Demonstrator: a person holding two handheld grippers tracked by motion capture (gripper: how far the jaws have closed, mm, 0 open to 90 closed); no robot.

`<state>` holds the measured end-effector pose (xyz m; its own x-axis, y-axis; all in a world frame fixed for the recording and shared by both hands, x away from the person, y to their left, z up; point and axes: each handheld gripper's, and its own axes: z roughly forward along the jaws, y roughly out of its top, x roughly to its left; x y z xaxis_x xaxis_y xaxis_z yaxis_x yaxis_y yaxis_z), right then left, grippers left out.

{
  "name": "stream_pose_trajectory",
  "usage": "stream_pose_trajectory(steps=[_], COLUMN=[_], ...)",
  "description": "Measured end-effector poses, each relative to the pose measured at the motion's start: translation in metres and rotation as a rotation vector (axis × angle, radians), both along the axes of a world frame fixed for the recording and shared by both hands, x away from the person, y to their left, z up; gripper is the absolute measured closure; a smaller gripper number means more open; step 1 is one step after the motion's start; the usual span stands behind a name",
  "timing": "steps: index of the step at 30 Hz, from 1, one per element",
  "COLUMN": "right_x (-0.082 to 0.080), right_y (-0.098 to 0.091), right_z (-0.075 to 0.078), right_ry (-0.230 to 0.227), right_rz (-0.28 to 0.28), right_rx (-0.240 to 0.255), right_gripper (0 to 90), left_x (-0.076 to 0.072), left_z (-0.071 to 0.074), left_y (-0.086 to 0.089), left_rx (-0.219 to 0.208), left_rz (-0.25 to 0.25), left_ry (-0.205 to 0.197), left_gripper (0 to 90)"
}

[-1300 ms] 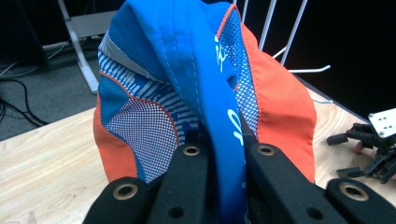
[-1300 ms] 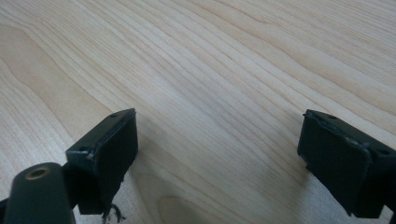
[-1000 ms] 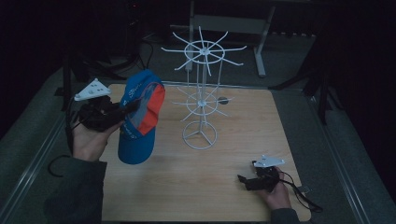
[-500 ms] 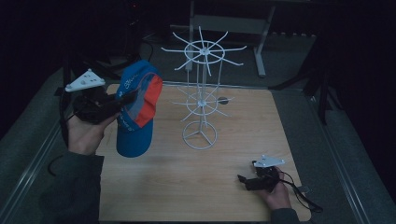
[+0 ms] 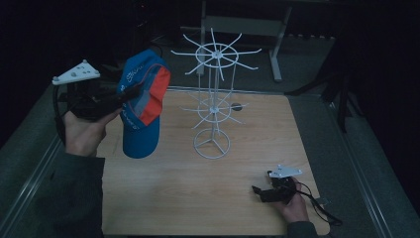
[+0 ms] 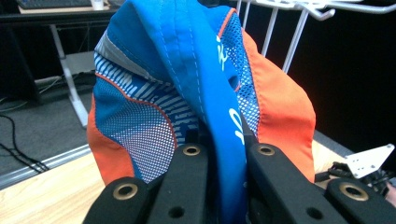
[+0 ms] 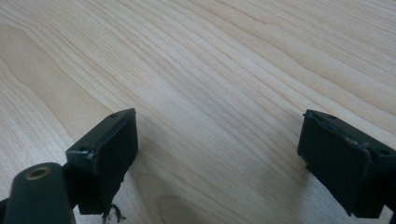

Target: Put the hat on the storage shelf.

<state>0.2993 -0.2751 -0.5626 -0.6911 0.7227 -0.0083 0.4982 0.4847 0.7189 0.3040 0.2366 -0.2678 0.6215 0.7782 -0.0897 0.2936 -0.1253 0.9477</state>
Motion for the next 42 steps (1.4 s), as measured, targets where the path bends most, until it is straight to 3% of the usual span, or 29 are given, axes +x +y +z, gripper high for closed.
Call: stream_pose_trajectory(steps=[15,22,33,38,40,41,42], right_x=[0.000,0.000,0.000,0.000,0.000,0.000,0.000], right_y=[0.000,0.000,0.000,0.000,0.000,0.000,0.000], right_z=[0.000,0.000,0.000,0.000,0.000,0.000,0.000], right_ry=[0.000,0.000,0.000,0.000,0.000,0.000,0.000], right_rz=[0.000,0.000,0.000,0.000,0.000,0.000,0.000], right_rx=[0.000,0.000,0.000,0.000,0.000,0.000,0.000], right_gripper=[12.0,12.0,12.0,12.0,12.0,12.0,12.0], left_x=[0.002,0.000,0.000,0.001,0.000,0.000,-0.002], left_z=[0.022,0.025,0.037,0.030,0.025,0.025,0.020], left_y=[0.006,0.001,-0.005,-0.013,-0.018,-0.018,-0.023], left_rx=[-0.098,-0.117,-0.131,-0.100,-0.058,-0.058,-0.022], left_rz=[-0.050,-0.096,-0.122,-0.179,-0.205,-0.205,-0.225], left_ry=[-0.036,-0.055,-0.105,-0.084,-0.080,-0.080,-0.076], left_gripper=[89.4,89.4,89.4,89.3,89.2,89.2,89.2])
